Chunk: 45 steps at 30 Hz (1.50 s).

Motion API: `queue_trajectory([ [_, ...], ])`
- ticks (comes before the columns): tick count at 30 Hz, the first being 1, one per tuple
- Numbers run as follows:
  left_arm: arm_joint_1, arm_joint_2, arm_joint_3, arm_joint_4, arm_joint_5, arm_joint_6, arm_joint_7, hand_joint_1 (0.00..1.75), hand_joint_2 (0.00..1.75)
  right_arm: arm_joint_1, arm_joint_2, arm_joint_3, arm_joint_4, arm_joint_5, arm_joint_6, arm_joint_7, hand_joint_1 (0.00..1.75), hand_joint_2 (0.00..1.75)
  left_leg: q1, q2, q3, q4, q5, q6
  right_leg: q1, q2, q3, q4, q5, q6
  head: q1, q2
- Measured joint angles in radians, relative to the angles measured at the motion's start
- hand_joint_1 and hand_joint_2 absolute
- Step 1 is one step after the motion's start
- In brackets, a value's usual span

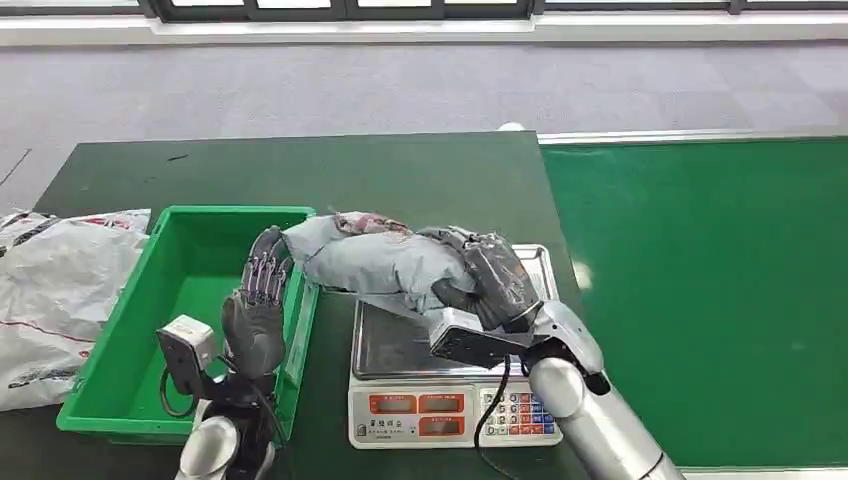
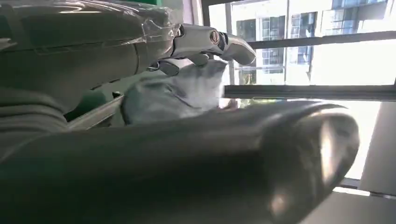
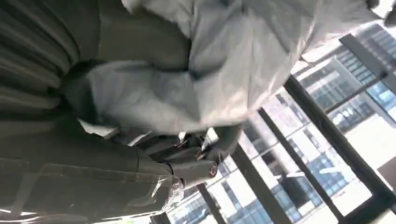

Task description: Moved the parcel from conveyor to table for the left to box.

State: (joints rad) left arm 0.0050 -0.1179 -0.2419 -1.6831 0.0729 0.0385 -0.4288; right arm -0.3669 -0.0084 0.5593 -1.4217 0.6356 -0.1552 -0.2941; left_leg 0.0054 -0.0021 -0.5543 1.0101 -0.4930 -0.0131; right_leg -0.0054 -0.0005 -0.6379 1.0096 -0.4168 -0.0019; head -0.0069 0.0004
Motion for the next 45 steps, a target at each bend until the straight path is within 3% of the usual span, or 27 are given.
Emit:
queue_trajectory([
  [17, 0.050, 0.002, 0.002, -0.049, -0.039, 0.082, 0.002, 0.00, 0.00, 0.044, 0.009, 0.009, 0.023, 0.013, 0.007, -0.002, 0.00, 1.75, 0.000, 0.000, 0.001, 0.000, 0.000, 0.000, 0.000, 0.000, 0.000, 0.000, 0.000, 0.000, 0.000, 0.000],
  [27, 0.075, 0.004, 0.002, -0.104, -0.203, 0.256, -0.041, 0.00, 0.00, 0.173, 0.004, -0.022, -0.140, 0.012, 0.064, -0.012, 0.00, 1.75, 0.000, 0.000, 0.000, 0.000, 0.000, 0.000, 0.000, -0.001, 0.000, 0.000, -0.001, 0.000, 0.000, 0.000],
  [34, 0.067, 0.026, 0.003, -0.171, -0.439, 0.282, -0.019, 0.00, 0.00, 0.249, 0.002, -0.068, -0.228, -0.011, 0.085, -0.047, 0.00, 1.75, 0.000, 0.000, 0.001, 0.000, 0.000, 0.000, 0.000, 0.000, 0.000, 0.000, -0.001, 0.000, 0.000, 0.000],
  [45, 0.062, 0.035, 0.003, -0.200, -0.460, 0.285, -0.012, 0.00, 0.00, 0.279, -0.003, -0.093, -0.260, -0.017, 0.087, -0.048, 0.00, 1.75, 0.000, 0.000, 0.001, 0.000, 0.000, 0.000, 0.000, 0.000, 0.000, 0.000, -0.001, 0.000, 0.000, 0.000],
])
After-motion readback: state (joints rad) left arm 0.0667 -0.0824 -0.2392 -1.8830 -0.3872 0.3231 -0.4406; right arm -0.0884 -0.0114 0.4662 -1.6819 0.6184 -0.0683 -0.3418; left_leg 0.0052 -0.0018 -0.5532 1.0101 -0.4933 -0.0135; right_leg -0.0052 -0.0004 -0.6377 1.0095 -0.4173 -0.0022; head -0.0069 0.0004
